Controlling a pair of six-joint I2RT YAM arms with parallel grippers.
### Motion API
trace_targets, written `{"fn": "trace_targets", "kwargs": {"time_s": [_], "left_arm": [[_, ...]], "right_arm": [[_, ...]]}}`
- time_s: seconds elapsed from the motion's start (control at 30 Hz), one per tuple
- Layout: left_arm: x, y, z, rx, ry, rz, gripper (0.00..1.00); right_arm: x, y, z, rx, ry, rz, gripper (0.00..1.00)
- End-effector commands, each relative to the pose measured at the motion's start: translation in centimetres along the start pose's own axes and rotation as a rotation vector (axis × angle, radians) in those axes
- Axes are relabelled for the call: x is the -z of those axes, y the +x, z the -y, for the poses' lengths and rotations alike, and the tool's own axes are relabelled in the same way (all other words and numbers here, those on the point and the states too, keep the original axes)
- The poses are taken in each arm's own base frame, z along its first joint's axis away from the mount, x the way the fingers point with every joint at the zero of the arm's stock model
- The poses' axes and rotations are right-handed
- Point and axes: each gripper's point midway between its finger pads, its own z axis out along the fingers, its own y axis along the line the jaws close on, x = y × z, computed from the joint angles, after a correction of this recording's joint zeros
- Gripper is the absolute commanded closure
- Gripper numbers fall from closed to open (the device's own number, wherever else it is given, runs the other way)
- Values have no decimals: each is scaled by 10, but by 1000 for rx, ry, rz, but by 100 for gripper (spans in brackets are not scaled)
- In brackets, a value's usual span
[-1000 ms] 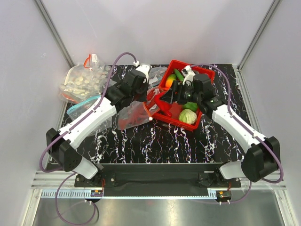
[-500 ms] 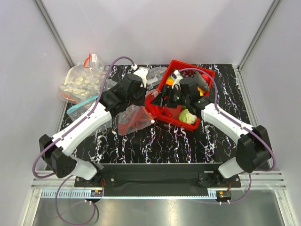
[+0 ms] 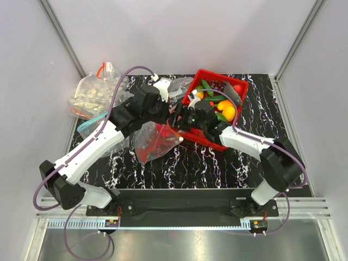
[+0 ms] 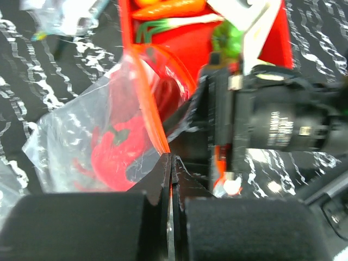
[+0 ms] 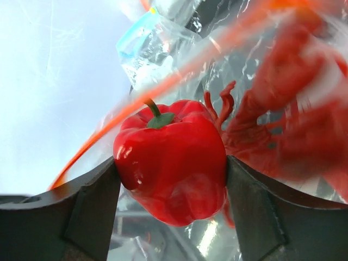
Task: Place the food in the zip-top bag and seal the zipper
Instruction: Place the fake vegetable in the zipper food storage bag.
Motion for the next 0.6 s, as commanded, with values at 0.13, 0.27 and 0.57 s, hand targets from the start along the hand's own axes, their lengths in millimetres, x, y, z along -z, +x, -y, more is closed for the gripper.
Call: {"fn": "trace_targets", "kwargs": {"time_s": [0.13,0.27,0.57], "left_arm": [[22,-18,2,45,122,50,100],[31,-19,-4,25,119,47,100],[40,-26,-1,-23,150,72,100]], "right_arm": [[26,-29,-31,91,-32,146,19],[38,-28,-35,124,-9,119,21],[27,-13,-45,122,-79,19,4]]}}
